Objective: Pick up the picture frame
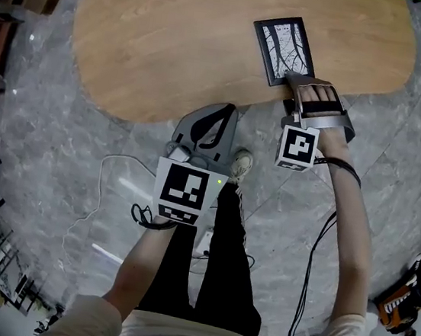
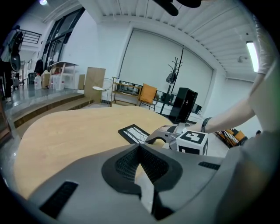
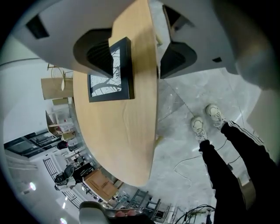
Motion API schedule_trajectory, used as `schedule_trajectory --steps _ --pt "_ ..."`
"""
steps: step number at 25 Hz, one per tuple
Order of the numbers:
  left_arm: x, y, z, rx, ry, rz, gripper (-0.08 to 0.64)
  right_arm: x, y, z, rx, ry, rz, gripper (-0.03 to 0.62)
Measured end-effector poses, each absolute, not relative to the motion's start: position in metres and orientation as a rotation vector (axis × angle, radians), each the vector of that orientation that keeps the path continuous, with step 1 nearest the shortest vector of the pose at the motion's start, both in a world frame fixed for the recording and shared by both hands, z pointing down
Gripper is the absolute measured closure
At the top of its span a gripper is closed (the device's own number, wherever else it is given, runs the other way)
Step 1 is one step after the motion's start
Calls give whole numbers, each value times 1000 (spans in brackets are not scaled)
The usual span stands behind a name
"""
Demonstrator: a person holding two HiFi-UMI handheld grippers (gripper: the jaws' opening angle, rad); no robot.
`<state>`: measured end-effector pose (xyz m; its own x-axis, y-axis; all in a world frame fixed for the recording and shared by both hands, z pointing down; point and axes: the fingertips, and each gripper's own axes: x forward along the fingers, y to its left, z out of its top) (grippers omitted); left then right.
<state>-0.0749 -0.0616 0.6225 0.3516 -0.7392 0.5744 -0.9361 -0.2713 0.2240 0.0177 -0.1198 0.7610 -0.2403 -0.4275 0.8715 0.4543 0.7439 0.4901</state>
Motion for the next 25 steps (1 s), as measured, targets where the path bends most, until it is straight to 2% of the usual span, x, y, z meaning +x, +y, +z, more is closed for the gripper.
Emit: schedule_trajectory --steps 12,25 --pt "-64 -69 628 2100 -1424 499 552 13 -115 773 -12 -1629 -839 267" --pt "-24 -57 633 2144 -1354 540 552 48 -73 772 65 -1689 -868 283"
